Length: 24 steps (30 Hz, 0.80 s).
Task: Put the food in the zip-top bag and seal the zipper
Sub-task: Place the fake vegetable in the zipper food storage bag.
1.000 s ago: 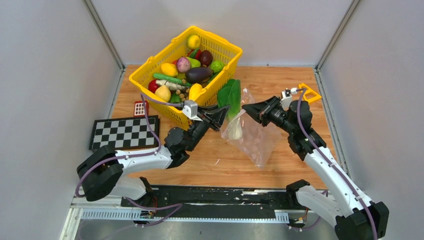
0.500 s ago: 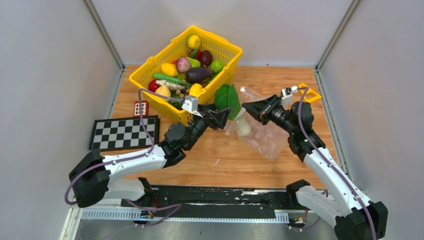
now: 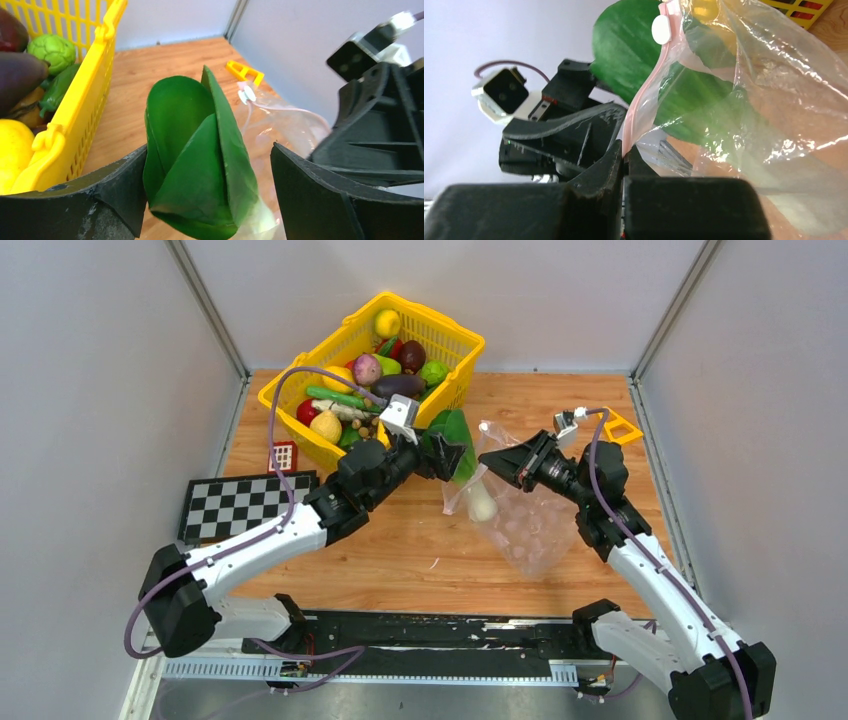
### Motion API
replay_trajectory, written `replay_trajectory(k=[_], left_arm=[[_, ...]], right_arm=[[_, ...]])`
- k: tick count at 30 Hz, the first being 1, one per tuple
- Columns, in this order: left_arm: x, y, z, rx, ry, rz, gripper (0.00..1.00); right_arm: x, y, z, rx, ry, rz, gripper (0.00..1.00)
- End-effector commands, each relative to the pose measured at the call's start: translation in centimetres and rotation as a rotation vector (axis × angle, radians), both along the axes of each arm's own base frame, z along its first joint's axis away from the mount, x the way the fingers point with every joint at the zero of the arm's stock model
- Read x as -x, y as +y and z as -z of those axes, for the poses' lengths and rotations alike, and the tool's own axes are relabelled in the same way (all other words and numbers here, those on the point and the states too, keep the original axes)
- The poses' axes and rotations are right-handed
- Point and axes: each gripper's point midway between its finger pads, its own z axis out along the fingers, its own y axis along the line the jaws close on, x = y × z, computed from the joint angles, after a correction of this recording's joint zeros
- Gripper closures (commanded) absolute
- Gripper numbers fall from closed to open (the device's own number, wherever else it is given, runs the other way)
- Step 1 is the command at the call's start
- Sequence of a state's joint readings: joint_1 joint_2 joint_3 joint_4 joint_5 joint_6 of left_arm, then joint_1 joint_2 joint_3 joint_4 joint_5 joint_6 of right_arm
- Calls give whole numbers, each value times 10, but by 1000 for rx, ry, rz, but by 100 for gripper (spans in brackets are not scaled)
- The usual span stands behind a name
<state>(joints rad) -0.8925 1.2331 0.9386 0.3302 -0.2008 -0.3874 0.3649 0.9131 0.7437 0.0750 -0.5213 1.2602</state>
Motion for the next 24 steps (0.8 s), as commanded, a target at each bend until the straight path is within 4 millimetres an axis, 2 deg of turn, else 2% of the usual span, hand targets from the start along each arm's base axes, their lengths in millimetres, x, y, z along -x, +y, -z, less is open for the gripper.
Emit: replay_trajectory(k=[1,5,9,15,18,20,24], left_arm=[[6,-8,9,-65,68,109,8],[6,-13,16,-94,109,150,8],[7,-13,24,-107,141,180,19],[14,-12,20,-113,127,225,72],[17,-11,15,-118,114,235,93],[18,-8,9,-103,103,230,100],[20,-1,-10,-34,71,203,100]], right_arm=[[11,6,-27,33,-148,-89,100],[12,7,-24,49,-167,-100,100],[11,5,-20,78,-180,-95,100],[14,5,-17,109,-216,-119,100],[14,3,-12,136,-236,-121,100],[13,0,-6,157,-234,-116,100],[10,-7,15,201,-234,-98,100]])
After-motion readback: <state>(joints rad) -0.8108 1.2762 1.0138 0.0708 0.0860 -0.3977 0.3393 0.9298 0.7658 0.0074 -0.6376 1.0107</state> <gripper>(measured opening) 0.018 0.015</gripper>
